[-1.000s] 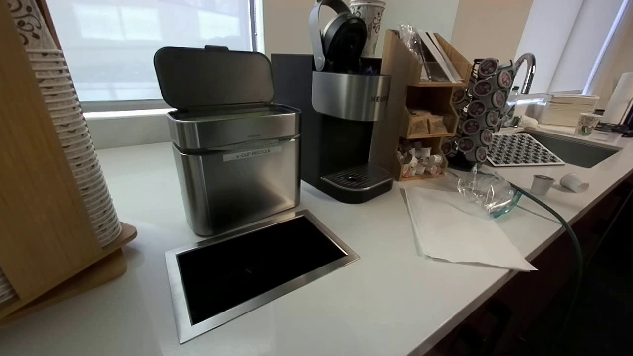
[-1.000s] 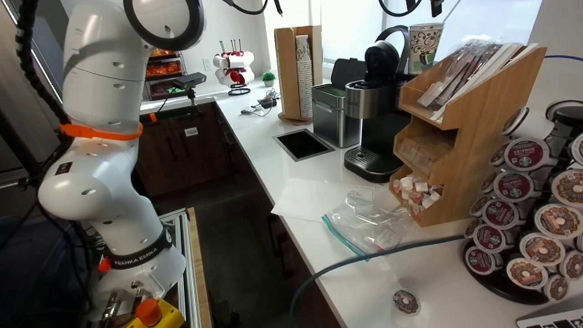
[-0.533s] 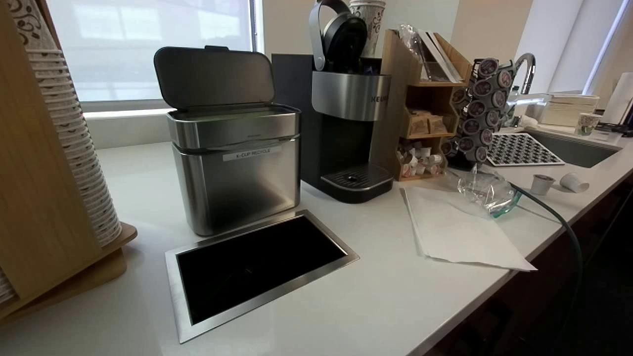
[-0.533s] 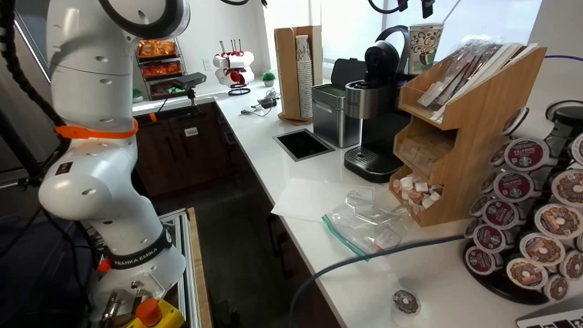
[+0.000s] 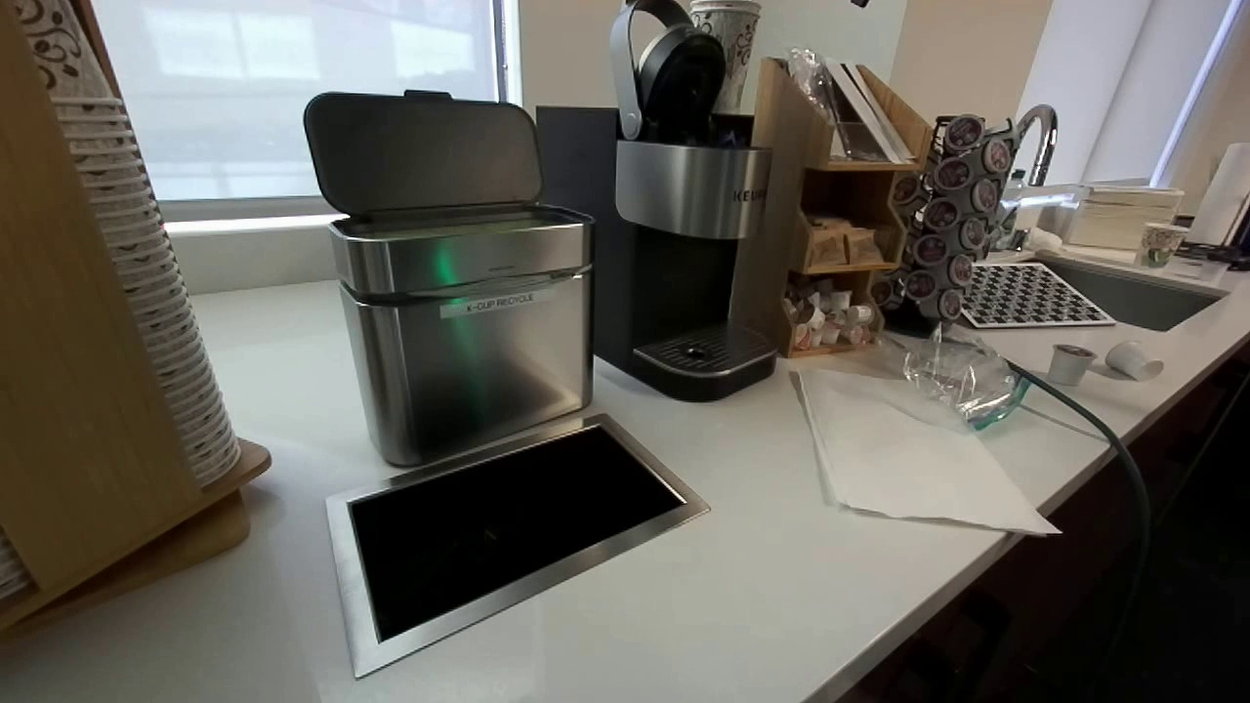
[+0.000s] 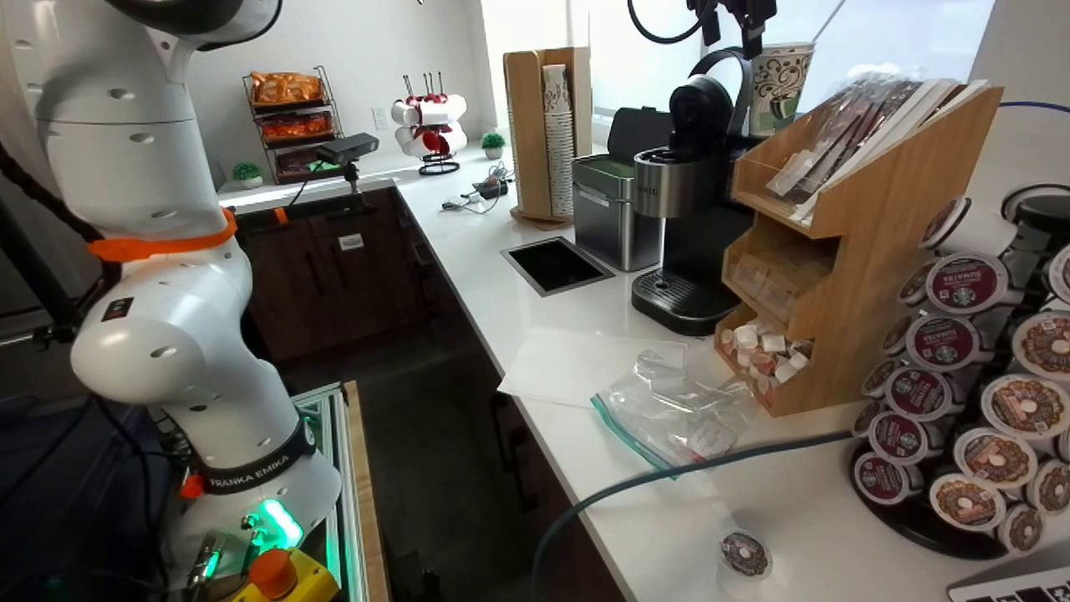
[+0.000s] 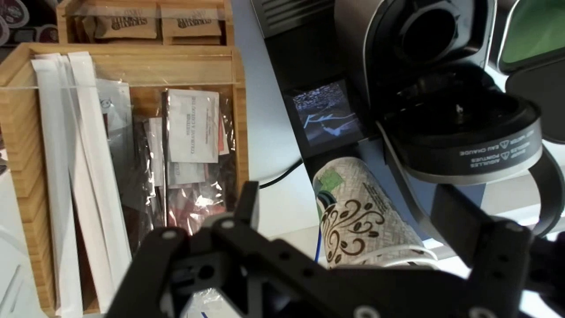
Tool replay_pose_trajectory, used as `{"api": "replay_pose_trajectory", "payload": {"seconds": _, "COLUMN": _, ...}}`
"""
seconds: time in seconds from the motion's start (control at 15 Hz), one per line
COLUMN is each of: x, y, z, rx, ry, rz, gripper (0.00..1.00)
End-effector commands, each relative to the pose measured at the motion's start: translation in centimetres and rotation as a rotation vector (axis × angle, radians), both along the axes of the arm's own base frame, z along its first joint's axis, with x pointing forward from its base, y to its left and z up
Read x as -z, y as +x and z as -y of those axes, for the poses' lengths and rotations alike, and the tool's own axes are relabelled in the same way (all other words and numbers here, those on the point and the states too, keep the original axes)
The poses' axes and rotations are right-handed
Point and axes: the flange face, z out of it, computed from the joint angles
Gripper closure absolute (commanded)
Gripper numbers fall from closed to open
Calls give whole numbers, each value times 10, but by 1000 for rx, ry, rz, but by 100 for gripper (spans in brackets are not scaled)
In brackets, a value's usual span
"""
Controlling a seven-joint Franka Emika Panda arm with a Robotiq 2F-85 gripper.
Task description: Remove the white container from the coffee making machine, put it on the countertop, pick up the paper cups and put them on the coffee making machine
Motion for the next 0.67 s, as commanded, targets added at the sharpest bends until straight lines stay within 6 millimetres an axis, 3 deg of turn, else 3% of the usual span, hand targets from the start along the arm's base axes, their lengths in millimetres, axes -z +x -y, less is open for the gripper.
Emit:
{"api": "replay_pose_trajectory", "payload": {"seconds": 0.0, "x": 12, "y": -33, "z": -4, "rx": 4, "ry": -29, "rz": 21, "gripper": 0}}
{"api": "replay_pose_trajectory", "payload": {"seconds": 0.6, "x": 36, "y": -66, "z": -2, "rx": -25, "ry": -68, "rz": 88, "gripper": 0}}
